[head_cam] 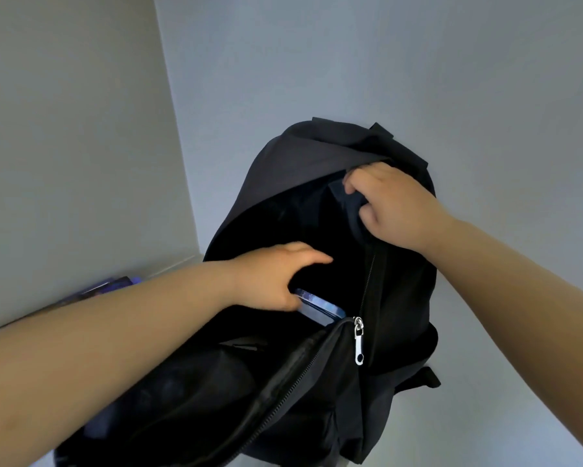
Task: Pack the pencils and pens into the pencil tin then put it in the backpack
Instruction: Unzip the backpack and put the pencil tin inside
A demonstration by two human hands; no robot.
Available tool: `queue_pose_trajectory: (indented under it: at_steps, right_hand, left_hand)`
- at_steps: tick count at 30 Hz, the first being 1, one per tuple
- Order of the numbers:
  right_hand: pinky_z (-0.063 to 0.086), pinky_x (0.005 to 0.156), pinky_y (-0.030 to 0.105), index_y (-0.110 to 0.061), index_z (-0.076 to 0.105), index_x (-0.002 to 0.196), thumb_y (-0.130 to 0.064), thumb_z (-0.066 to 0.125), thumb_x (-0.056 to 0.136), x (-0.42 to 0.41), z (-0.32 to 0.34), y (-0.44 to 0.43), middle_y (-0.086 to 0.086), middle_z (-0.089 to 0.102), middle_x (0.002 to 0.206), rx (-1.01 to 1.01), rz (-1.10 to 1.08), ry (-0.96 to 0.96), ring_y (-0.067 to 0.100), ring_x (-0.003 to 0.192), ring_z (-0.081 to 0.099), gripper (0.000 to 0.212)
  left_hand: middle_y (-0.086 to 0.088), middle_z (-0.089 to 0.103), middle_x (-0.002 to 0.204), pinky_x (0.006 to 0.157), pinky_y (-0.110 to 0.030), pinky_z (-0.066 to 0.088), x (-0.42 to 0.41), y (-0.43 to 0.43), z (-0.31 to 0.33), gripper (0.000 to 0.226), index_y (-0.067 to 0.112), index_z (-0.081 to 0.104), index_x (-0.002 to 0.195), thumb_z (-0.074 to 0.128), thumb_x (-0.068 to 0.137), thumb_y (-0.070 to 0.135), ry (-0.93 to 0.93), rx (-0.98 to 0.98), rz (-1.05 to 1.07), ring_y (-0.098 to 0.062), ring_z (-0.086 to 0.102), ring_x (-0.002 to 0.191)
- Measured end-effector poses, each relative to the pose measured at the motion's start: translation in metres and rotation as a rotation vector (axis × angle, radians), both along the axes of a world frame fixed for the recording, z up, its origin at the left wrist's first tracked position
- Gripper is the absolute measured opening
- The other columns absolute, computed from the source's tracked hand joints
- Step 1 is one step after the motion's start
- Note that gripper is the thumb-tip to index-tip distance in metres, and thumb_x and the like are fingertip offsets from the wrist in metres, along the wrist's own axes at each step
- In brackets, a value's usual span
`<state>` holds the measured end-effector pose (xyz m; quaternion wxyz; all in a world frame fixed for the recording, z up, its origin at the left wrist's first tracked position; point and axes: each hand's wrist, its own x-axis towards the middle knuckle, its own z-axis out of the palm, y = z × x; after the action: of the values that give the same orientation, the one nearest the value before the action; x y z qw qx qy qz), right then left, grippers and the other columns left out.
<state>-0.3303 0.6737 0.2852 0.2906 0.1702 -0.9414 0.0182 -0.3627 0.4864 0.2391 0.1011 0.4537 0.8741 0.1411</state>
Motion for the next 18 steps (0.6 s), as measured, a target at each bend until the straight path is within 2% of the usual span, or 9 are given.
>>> queue_pose_trajectory:
  at_steps: [1, 3, 5, 7, 12, 15, 18]
  right_hand:
    - [0.047, 0.082, 0.045, 0.006, 0.057, 0.097, -0.005, 0.034, 0.067, 0.000, 0.000, 0.000, 0.024, 0.063, 0.105, -0.002, 0.000, -0.001, 0.039, 0.100, 0.055, 0.039]
    - [0.048, 0.081, 0.045, 0.006, 0.057, 0.097, -0.004, 0.035, 0.067, -0.001, -0.001, 0.000, 0.024, 0.063, 0.104, -0.003, 0.001, 0.006, 0.039, 0.099, 0.055, 0.038]
    - [0.048, 0.081, 0.045, 0.006, 0.057, 0.096, -0.001, 0.038, 0.069, -0.001, -0.002, 0.000, 0.025, 0.064, 0.102, 0.004, 0.002, 0.008, 0.039, 0.097, 0.056, 0.034]
    - [0.047, 0.080, 0.045, 0.007, 0.057, 0.095, 0.004, 0.042, 0.070, -0.002, -0.002, 0.001, 0.026, 0.064, 0.100, 0.009, 0.010, 0.010, 0.040, 0.096, 0.056, 0.030]
    - [0.049, 0.077, 0.044, 0.006, 0.059, 0.090, 0.000, 0.039, 0.065, -0.005, -0.005, 0.003, 0.025, 0.065, 0.095, 0.037, 0.026, 0.054, 0.041, 0.091, 0.058, 0.032]
    - [0.049, 0.075, 0.041, 0.006, 0.060, 0.086, 0.000, 0.041, 0.064, -0.007, -0.007, 0.004, 0.025, 0.066, 0.092, 0.064, 0.039, 0.078, 0.040, 0.088, 0.059, 0.030]
    - [0.049, 0.075, 0.042, 0.006, 0.060, 0.086, 0.000, 0.041, 0.064, -0.009, -0.008, 0.004, 0.025, 0.066, 0.091, 0.067, 0.040, 0.082, 0.040, 0.087, 0.060, 0.029]
  left_hand:
    - [0.003, 0.035, 0.145, 0.108, -0.026, 0.033, 0.002, 0.004, -0.004, 0.074, 0.027, 0.029, 0.139, 0.065, 0.075, 0.017, 0.046, -0.064, -0.041, -0.014, 0.037, 0.130]
    - [0.000, 0.043, 0.140, 0.107, -0.032, 0.034, 0.005, 0.015, -0.016, 0.068, 0.025, 0.033, 0.137, 0.063, 0.076, 0.023, 0.185, -0.229, -0.129, -0.019, 0.041, 0.128]
    - [-0.004, 0.051, 0.132, 0.098, -0.035, 0.040, 0.006, 0.025, -0.026, 0.055, 0.022, 0.039, 0.132, 0.057, 0.080, 0.022, 0.306, -0.345, -0.194, -0.024, 0.048, 0.122]
    - [-0.005, 0.055, 0.128, 0.091, -0.035, 0.043, 0.001, 0.029, -0.030, 0.048, 0.020, 0.043, 0.128, 0.056, 0.082, 0.022, 0.319, -0.346, -0.175, -0.026, 0.052, 0.117]
    - [-0.003, 0.066, 0.112, 0.082, -0.027, 0.045, -0.009, 0.026, -0.013, 0.048, 0.023, 0.056, 0.118, 0.069, 0.073, 0.026, 0.137, -0.238, -0.083, -0.019, 0.059, 0.099]
    - [-0.004, 0.067, 0.095, 0.070, -0.023, 0.044, -0.024, 0.024, 0.011, 0.042, 0.017, 0.062, 0.112, 0.072, 0.071, 0.019, 0.012, -0.135, -0.050, -0.013, 0.056, 0.082]
    - [-0.003, 0.061, 0.090, 0.066, -0.020, 0.041, -0.041, 0.027, 0.021, 0.039, 0.010, 0.061, 0.112, 0.068, 0.074, 0.008, -0.137, -0.081, -0.025, -0.015, 0.054, 0.080]
